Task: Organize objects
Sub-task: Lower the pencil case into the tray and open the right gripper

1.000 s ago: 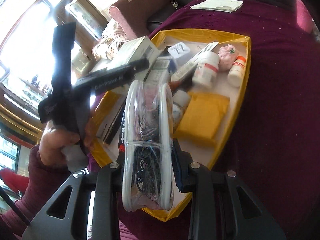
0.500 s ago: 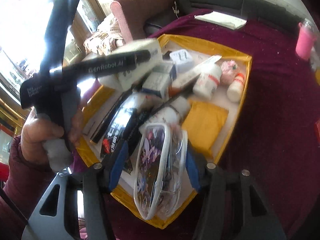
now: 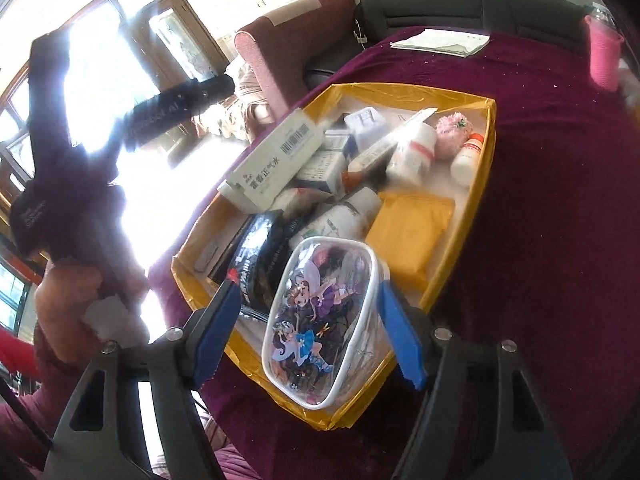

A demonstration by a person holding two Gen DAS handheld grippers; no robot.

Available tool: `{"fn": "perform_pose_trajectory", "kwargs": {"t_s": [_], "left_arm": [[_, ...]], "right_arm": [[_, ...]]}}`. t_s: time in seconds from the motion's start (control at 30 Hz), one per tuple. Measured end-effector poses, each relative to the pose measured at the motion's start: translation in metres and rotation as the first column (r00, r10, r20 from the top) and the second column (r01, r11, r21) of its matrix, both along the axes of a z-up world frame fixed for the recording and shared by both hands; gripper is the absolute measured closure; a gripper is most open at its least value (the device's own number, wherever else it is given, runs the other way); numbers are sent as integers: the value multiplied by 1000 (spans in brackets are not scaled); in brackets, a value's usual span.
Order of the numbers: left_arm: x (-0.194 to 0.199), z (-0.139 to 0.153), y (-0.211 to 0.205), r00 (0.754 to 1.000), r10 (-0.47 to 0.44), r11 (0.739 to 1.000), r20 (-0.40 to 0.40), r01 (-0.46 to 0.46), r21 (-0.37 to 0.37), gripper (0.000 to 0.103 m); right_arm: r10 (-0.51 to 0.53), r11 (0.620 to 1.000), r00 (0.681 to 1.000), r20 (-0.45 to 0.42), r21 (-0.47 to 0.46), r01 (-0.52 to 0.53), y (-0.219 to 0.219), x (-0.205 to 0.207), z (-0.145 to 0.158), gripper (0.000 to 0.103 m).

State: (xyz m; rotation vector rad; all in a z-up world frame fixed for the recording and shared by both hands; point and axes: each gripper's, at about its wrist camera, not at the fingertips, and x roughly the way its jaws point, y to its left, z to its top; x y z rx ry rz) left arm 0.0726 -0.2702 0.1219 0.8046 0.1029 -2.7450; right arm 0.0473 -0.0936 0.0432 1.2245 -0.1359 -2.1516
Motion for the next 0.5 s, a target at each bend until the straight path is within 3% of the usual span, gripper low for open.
{"fn": "perform_pose_trajectory", "kwargs": {"t_s": [0.13, 0.5], "left_arm": [[7, 3, 8, 1000, 6, 1000, 3, -6, -1, 24], [15, 2, 22, 1000, 3, 1000, 15, -3, -1, 24]], "right_arm": [[-11, 1000, 1000, 5, 7, 11, 3, -1, -3, 32], [-111, 994, 989, -98, -11, 110, 36, 5, 23, 32]]}}
